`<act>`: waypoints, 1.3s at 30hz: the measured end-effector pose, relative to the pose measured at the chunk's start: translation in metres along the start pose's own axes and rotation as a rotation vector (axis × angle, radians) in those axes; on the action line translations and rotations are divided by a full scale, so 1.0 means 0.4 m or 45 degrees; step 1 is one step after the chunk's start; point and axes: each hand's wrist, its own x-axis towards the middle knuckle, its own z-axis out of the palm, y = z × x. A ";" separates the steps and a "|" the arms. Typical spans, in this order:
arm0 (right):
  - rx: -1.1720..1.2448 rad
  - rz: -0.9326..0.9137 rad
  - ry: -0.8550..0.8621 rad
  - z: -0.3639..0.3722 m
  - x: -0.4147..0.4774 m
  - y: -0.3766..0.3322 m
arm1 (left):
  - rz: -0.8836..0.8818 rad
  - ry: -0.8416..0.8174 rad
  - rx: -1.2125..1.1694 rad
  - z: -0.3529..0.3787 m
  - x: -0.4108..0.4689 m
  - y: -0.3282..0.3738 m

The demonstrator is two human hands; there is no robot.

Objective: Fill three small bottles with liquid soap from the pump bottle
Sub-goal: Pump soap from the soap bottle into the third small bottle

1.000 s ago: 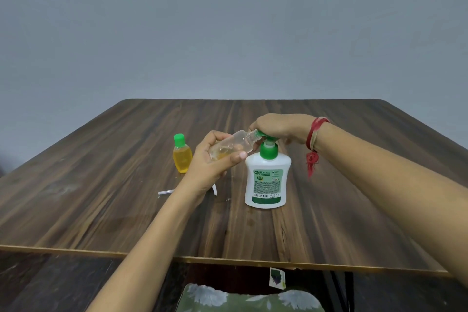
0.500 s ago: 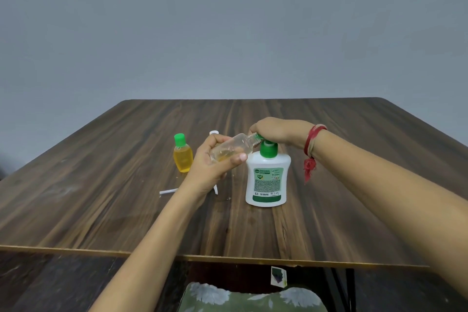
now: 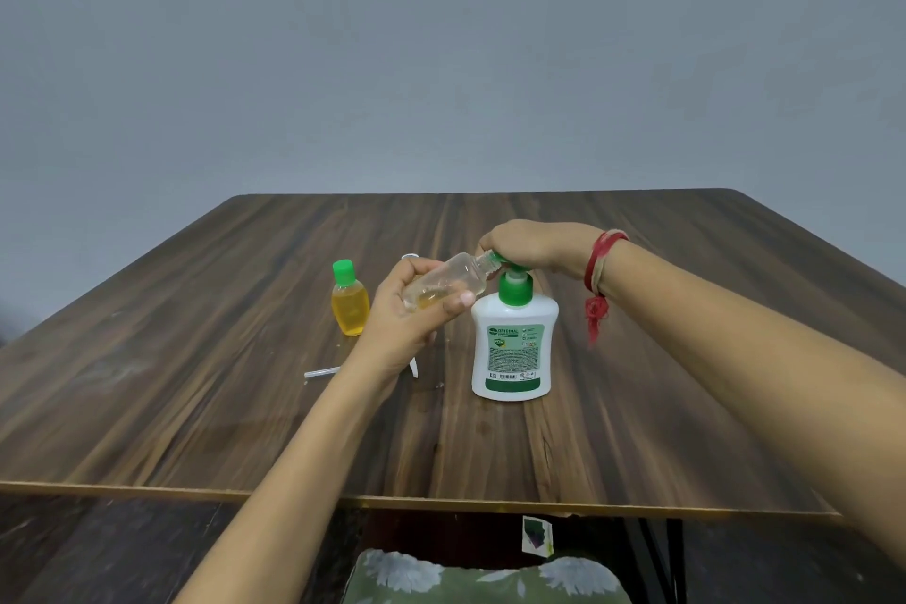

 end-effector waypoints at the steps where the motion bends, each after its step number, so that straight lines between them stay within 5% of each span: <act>1: 0.010 -0.002 -0.004 0.004 0.000 0.002 | 0.001 -0.007 0.006 -0.002 0.001 0.001; 39: 0.144 0.020 -0.040 0.013 0.004 0.007 | -0.004 -0.020 -0.023 -0.004 0.006 -0.029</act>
